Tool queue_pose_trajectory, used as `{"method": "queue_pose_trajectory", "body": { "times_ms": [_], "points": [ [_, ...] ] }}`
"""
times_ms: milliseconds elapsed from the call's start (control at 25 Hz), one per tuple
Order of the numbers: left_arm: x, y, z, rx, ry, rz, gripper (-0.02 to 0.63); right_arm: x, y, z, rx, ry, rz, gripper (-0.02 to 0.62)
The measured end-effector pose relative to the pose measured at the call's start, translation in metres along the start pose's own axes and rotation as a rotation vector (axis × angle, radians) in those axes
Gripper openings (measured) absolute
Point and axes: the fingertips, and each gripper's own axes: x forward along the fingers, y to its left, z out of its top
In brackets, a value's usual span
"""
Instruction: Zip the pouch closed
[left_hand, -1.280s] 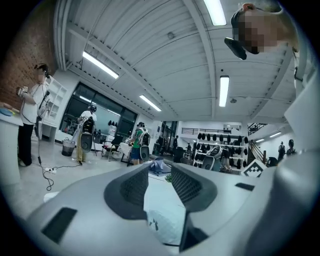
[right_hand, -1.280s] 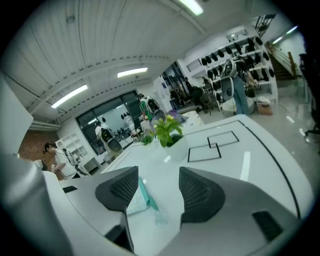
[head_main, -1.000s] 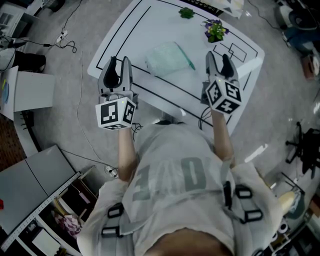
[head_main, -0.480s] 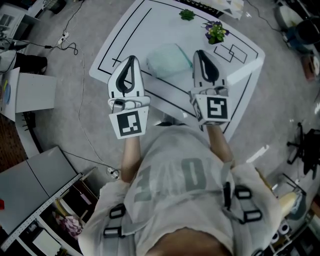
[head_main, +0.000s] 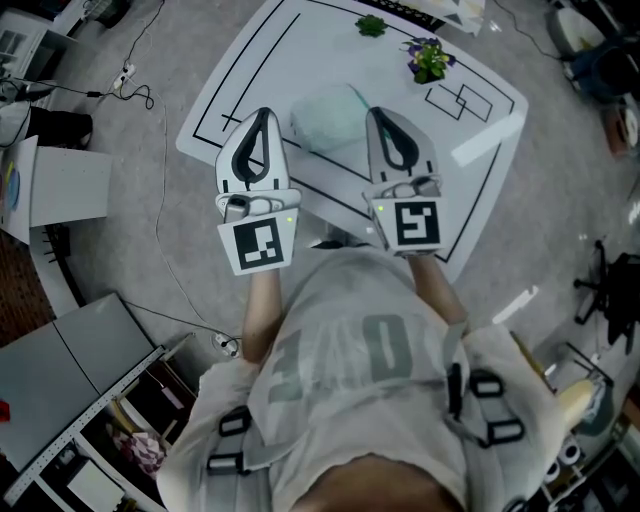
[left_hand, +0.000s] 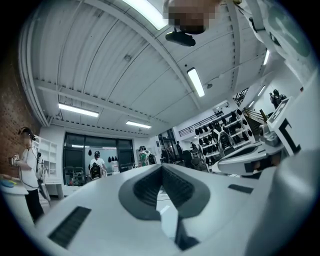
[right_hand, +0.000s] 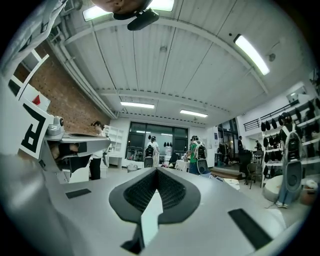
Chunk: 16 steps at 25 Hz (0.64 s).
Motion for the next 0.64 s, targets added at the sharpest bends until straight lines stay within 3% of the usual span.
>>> {"method": "queue_pose_trajectory", "body": {
  "times_ms": [640],
  "points": [
    [0.005,-0.008,0.001,0.027,0.006,-0.049,0.006,-0.012,-0.009,-0.016,0.038,0.060,-0.001,0.008]
  ]
}}
